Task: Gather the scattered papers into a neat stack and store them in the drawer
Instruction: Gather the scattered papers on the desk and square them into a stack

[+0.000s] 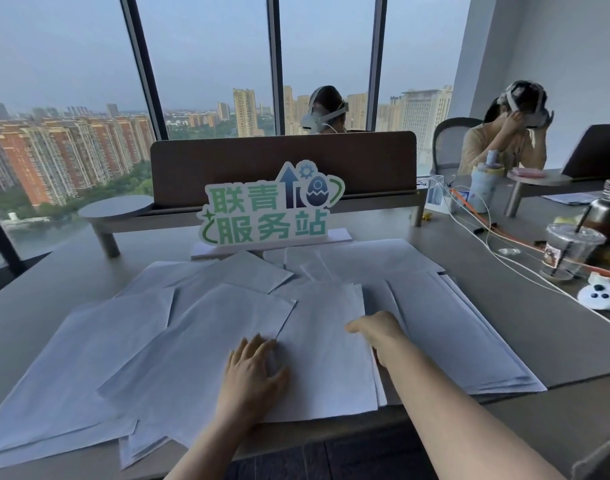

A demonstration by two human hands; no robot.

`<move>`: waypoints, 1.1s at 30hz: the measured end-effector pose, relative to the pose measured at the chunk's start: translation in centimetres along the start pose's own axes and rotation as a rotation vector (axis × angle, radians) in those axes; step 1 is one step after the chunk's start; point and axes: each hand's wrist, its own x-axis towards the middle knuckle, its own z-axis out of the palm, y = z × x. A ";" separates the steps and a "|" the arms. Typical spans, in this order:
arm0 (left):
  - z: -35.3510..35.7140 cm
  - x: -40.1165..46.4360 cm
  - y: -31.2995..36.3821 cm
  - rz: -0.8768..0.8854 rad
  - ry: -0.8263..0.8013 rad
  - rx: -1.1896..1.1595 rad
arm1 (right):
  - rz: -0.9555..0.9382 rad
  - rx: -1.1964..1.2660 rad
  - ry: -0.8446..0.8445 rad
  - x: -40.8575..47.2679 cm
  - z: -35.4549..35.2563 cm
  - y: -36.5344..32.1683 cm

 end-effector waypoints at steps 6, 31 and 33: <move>-0.2 -0.1 -0.1 -0.005 0.025 -0.045 | -0.053 -0.139 -0.021 -0.1 1.5 1.3; 1.7 0.4 2.8 0.117 -0.084 0.027 | 0.020 -0.204 0.149 2.0 -3.6 1.6; 1.7 0.4 2.8 0.114 -0.087 0.026 | 0.040 -0.128 0.121 2.0 -3.3 1.7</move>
